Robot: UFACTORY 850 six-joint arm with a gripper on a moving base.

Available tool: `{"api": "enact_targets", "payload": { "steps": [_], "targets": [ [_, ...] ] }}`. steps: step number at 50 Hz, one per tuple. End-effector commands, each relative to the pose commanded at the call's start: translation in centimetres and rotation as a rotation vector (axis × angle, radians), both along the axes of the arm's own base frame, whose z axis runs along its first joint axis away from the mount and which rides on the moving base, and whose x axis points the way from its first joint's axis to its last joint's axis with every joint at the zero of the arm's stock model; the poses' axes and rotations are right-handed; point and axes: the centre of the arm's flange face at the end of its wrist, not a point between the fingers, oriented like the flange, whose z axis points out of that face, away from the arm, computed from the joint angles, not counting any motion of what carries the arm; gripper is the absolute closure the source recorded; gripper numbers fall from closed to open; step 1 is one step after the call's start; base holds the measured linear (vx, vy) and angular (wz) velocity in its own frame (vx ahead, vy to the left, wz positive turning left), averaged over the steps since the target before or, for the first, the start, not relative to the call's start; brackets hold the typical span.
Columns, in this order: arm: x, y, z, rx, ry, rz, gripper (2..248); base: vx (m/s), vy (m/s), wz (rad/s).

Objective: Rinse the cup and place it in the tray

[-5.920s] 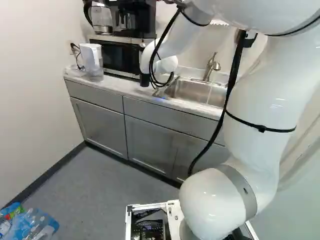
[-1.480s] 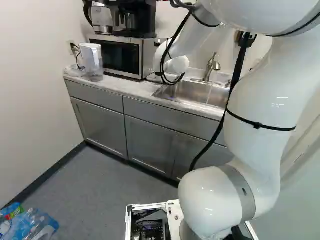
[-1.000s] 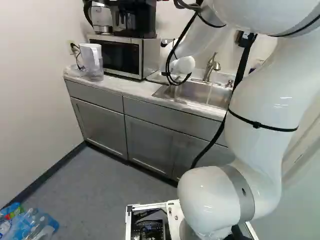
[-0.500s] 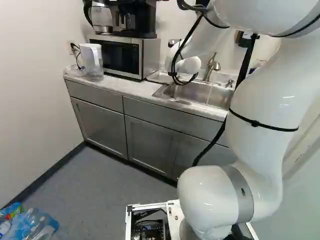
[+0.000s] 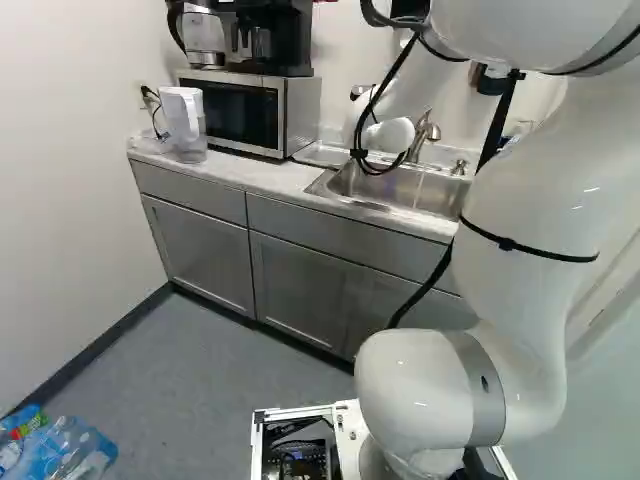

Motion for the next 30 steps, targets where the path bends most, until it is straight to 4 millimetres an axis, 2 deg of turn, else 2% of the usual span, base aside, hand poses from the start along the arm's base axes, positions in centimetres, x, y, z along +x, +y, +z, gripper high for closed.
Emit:
{"api": "enact_targets", "payload": {
  "steps": [30],
  "targets": [
    [-4.2, -3.2, -3.2, 0.011, 0.069, -0.073, 129, 0.000, 0.000, 0.000]
  ]
}}
